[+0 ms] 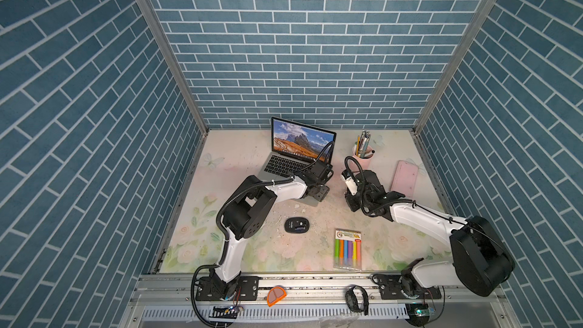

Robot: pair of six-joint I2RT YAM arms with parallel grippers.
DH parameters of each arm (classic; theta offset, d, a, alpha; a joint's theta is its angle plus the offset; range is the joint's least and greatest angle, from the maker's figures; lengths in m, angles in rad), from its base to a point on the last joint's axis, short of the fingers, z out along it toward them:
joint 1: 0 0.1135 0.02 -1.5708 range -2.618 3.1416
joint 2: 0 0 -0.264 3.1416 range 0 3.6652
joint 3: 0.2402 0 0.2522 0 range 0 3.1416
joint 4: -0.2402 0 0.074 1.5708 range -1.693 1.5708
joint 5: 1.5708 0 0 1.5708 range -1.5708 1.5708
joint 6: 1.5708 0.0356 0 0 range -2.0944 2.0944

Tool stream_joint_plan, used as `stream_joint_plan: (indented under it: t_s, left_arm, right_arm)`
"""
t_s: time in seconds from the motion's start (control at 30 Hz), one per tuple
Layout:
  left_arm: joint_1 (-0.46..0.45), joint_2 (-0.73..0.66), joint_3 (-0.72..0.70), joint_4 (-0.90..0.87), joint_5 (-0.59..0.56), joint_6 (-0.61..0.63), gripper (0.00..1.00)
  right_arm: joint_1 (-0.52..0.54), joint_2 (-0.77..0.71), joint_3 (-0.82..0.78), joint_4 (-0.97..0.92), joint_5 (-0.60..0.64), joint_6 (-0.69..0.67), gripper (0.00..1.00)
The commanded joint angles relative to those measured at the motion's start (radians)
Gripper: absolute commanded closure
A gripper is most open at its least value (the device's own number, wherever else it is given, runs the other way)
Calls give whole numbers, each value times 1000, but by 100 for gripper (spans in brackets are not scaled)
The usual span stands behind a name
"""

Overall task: Insert the wireless mouse receiver into the laptop
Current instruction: Adjust the laptop at the center of the board.

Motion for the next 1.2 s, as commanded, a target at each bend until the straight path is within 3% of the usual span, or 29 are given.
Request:
stream_joint_plan:
  t_s: [0.0,0.47,0.8,0.9,1.03,1.17]
  left_arm:
    - [-19,33,-19,-41,-62,-9,31]
    - [5,-151,-311,33,-137,-85,31]
    - [130,-280,-499,103,-26,-150,31]
    - [143,-329,-528,141,69,-117,31]
    - [172,-380,-545,212,350,-68,32]
    - [219,-425,-507,190,470,-77,33]
  right_arm:
    - [1,-28,-18,11,25,31,89]
    - [1,7,5,-1,-65,-41,88]
    - [4,120,44,80,-232,-89,89]
    - [2,163,79,108,-262,-117,88]
    - [3,237,144,117,-306,-180,88]
    - [3,322,221,91,-293,-244,88]
